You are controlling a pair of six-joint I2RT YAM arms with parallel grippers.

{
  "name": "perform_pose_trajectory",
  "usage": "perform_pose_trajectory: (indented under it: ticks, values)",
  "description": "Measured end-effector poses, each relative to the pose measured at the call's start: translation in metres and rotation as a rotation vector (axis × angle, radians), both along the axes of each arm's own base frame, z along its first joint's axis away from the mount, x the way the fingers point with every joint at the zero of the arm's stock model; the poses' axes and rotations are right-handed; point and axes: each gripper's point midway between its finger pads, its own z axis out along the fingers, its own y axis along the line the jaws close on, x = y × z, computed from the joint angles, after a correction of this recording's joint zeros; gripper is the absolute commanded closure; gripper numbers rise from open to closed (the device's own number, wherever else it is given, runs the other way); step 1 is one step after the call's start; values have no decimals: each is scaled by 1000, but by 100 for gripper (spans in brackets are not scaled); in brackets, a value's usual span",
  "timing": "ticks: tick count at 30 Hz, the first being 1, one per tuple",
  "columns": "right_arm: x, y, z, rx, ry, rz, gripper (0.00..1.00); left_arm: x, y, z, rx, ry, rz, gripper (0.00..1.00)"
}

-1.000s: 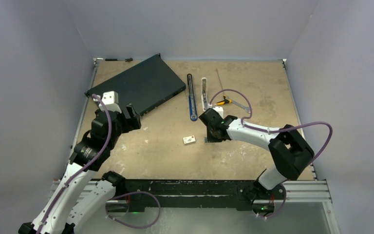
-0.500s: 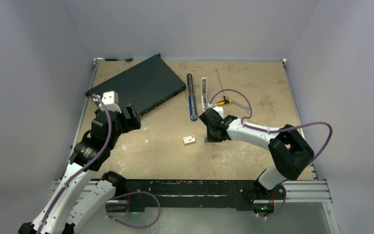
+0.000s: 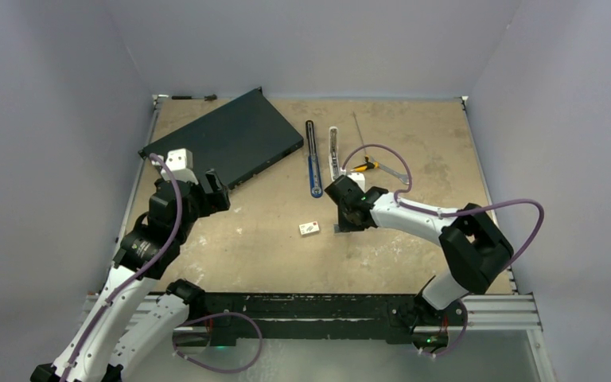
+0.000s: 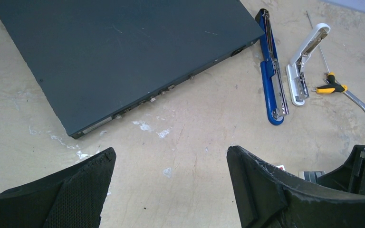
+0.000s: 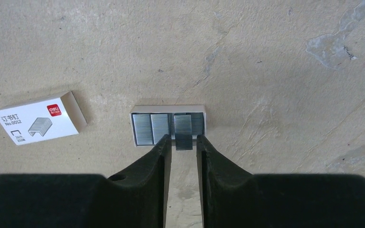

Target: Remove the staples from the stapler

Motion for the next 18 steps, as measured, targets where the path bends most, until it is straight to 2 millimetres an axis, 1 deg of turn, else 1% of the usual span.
perform_pose_trajectory:
  ticks: [4, 7, 10, 13, 18]
  values:
    - [1, 1, 8, 10, -10, 0, 65, 0, 0, 0, 0, 1, 0, 14]
    - [2, 2, 18, 28, -28, 1, 64, 0, 0, -1, 0, 3, -2, 14]
    - [2, 2, 28, 44, -45, 1, 74, 0, 0, -1, -1, 3, 0, 14]
    - [0, 1, 29, 42, -42, 1, 84, 1, 0, -1, -1, 4, -1, 14]
    - [-1, 0, 28, 39, -33, 4, 89, 1, 0, -1, -1, 5, -1, 14]
